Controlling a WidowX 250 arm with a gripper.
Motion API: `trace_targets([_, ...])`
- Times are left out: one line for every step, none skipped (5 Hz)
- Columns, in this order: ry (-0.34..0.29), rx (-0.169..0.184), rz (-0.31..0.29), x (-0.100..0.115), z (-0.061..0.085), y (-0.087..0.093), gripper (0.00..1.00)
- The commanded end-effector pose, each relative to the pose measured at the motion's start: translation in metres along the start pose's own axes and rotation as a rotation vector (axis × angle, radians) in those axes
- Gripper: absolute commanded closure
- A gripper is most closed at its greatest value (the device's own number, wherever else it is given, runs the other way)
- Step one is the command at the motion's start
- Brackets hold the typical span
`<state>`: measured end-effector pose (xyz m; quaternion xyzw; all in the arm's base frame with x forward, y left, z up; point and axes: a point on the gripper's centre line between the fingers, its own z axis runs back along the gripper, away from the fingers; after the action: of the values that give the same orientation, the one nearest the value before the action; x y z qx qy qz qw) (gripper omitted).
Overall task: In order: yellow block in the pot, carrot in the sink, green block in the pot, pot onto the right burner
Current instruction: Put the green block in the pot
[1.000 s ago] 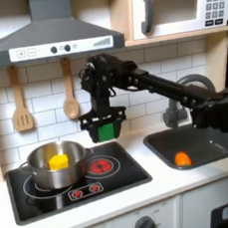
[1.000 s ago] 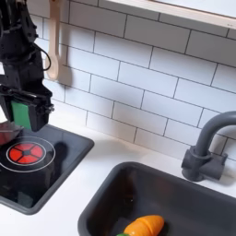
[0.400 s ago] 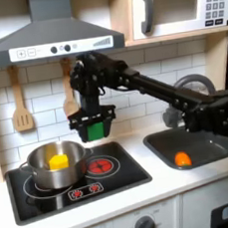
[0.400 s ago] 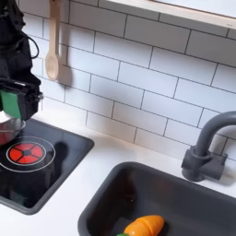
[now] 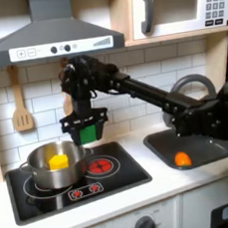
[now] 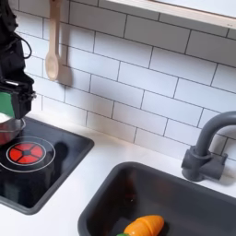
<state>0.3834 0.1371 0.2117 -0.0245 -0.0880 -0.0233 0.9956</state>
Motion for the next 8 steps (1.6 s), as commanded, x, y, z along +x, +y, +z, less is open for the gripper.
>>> trace_targets([0.013, -0.010, 0.035, 0.003, -0.006, 0.014, 1.00])
trace_targets([0.014, -0.005, 0.038, 0.004, -0.006, 0.017, 1.00])
trace_targets([0.015, -0.012, 0.046, 0.005, -0.008, 0.020, 1.00])
trace_targets([0.019, -0.011, 0.043, 0.005, -0.008, 0.019, 1.00])
trace_targets([0.022, -0.012, 0.041, 0.005, -0.009, 0.018, 1.00])
trace_targets([0.022, -0.013, 0.051, 0.005, -0.010, 0.021, 1.00])
trace_targets([0.024, -0.016, 0.056, 0.004, -0.010, 0.024, 1.00])
trace_targets([0.021, -0.009, 0.073, 0.002, -0.009, 0.031, 1.00])
